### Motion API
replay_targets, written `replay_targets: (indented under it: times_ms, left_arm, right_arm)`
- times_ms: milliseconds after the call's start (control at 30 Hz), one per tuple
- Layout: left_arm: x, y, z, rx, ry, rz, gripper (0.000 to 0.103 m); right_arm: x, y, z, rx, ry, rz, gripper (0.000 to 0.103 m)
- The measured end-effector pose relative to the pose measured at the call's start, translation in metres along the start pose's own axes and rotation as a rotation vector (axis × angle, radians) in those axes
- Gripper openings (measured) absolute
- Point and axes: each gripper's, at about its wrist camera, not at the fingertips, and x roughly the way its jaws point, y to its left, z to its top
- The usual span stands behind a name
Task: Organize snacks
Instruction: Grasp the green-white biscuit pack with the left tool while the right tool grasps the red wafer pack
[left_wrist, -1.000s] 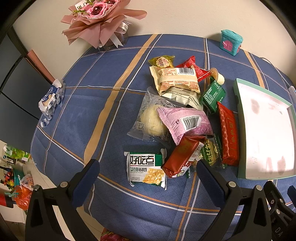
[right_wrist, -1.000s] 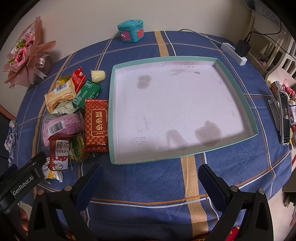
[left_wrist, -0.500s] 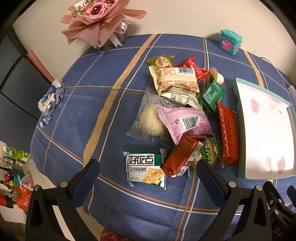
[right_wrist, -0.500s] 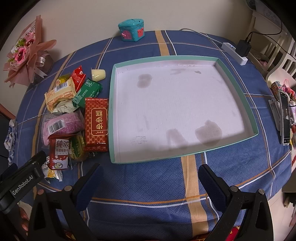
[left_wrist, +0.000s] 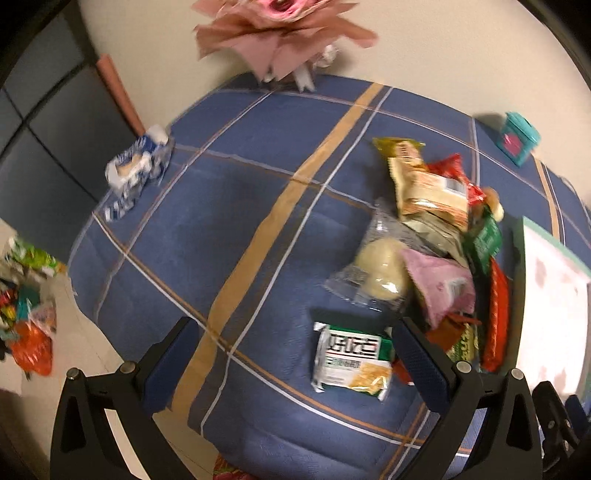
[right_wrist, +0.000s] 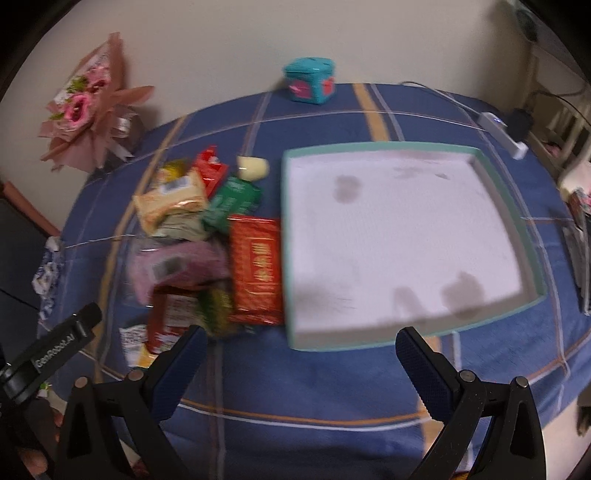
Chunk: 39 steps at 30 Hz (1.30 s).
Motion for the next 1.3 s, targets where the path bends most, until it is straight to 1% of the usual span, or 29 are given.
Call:
replay_targets:
  times_ms: [133,300,400,500,633,700,900,933,1033,1067,1167,1300]
  left_arm:
    - [0.018,0.015,0.002,-0.05,0.068,-0.047,0.103]
    - [0.038,0.035,0.005,-0.129,0.125,-0.045,0.103]
    - [0.052,0.039,0.005,-0.152,0.176,-0.051,0.103]
    - [0.063,0.044,0.004,-0.173,0.208,-0.058,0.103]
    - [0.071,0.05,0.006,-0.211,0.224,-0.064,0.103]
    - [0.074,0.053,0.007,-0.229,0.232,-0.074,0.103]
    - [0.082,0.056,0.01,-0.237,0.243,-0.087,0.103]
    - [0.083,0.056,0.011,-0.238,0.242,-0.088,0.103]
    - [0.081,0.052,0.01,-0.23,0.239,-0.089,0.103]
    - [0.081,0.05,0.01,-0.222,0.238,-0.09,0.103]
    - [0.079,0.041,0.008,-0.202,0.245,-0.106,0.103]
    - [0.081,0.028,0.006,-0.163,0.262,-0.135,0.103]
  right_arm:
    - [0.009,0.025,0.006,-0.033,0.01,0.053,0.103]
    - [0.031,0.051,0.005,-0.048,0.059,0.096,0.103]
    - [0.042,0.063,0.004,-0.051,0.084,0.119,0.103]
    - [0.052,0.075,0.004,-0.073,0.091,0.123,0.1]
    - [0.064,0.087,0.005,-0.093,0.107,0.129,0.092]
    - [0.072,0.091,0.005,-0.093,0.117,0.129,0.09]
    - [0.084,0.103,0.008,-0.123,0.119,0.126,0.08]
    - [0.085,0.106,0.008,-0.129,0.119,0.125,0.077]
    - [0.094,0.116,0.009,-0.157,0.118,0.107,0.065]
    - [0.095,0.12,0.009,-0.175,0.109,0.094,0.063]
    - [0.094,0.122,0.007,-0.182,0.112,0.114,0.052]
    - [0.094,0.121,0.005,-0.177,0.13,0.136,0.049]
